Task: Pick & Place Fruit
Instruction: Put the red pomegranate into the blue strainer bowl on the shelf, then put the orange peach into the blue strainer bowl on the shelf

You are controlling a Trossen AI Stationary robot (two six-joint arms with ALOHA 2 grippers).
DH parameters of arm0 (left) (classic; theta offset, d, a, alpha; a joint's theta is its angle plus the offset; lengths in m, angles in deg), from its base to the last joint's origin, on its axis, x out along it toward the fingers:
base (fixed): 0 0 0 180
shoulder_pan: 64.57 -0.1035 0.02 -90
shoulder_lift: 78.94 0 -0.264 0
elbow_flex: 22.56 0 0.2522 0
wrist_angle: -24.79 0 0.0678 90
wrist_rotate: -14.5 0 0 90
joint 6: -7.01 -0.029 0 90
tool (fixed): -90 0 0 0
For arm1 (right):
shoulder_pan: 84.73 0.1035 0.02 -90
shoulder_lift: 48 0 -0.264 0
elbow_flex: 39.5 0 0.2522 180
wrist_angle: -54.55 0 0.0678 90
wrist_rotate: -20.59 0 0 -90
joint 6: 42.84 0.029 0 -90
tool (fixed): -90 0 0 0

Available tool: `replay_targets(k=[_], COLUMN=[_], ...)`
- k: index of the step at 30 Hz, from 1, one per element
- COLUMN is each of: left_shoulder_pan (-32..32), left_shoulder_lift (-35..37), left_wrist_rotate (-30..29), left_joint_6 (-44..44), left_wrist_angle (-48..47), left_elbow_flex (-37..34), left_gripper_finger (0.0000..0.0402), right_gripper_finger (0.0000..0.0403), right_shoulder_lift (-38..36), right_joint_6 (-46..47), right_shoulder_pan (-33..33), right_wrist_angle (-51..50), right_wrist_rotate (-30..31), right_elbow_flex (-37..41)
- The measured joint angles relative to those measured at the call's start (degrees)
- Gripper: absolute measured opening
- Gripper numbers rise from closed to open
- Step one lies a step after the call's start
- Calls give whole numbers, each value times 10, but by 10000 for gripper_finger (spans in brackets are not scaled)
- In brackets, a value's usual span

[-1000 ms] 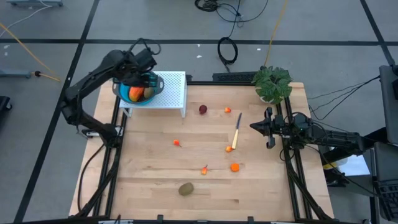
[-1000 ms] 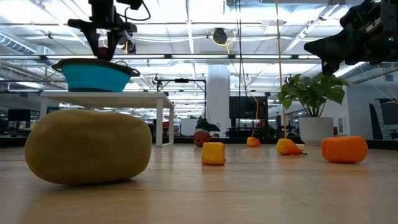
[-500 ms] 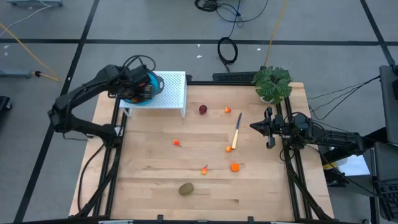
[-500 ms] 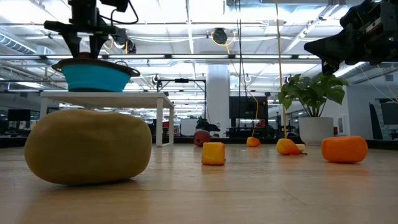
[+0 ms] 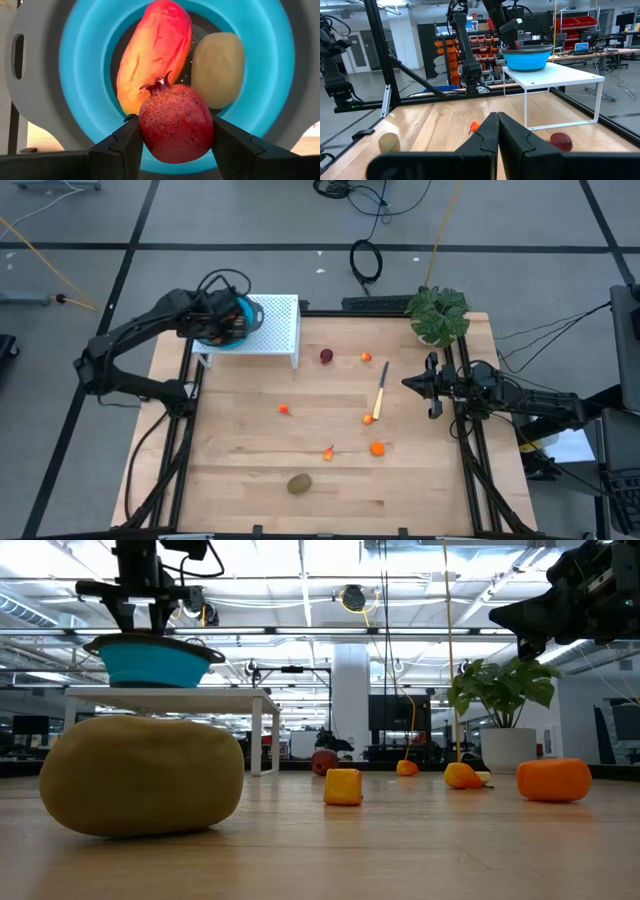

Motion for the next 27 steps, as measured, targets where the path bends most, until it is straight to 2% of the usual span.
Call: replay_targets(k=[8, 15, 27], left_shoulder_pan=[0, 0, 0], left_shoulder_lift=[0, 0, 0], left_wrist_rotate=[-3, 3, 8], left_joint_6=[-24, -25, -43], left_wrist_angle=[11, 23, 23], left_elbow_flex=[-1, -32, -35], left_gripper_finger=[196, 201, 278], right_gripper_finger=[0, 0, 0], right_shoulder_lift=[0, 0, 0], right_joint_6=[0, 0, 0], right_shoulder_pan=[0, 0, 0], right_wrist_angle=[0, 0, 0], right_wrist_rotate=[0, 0, 0], right_elbow_flex=[0, 0, 0])
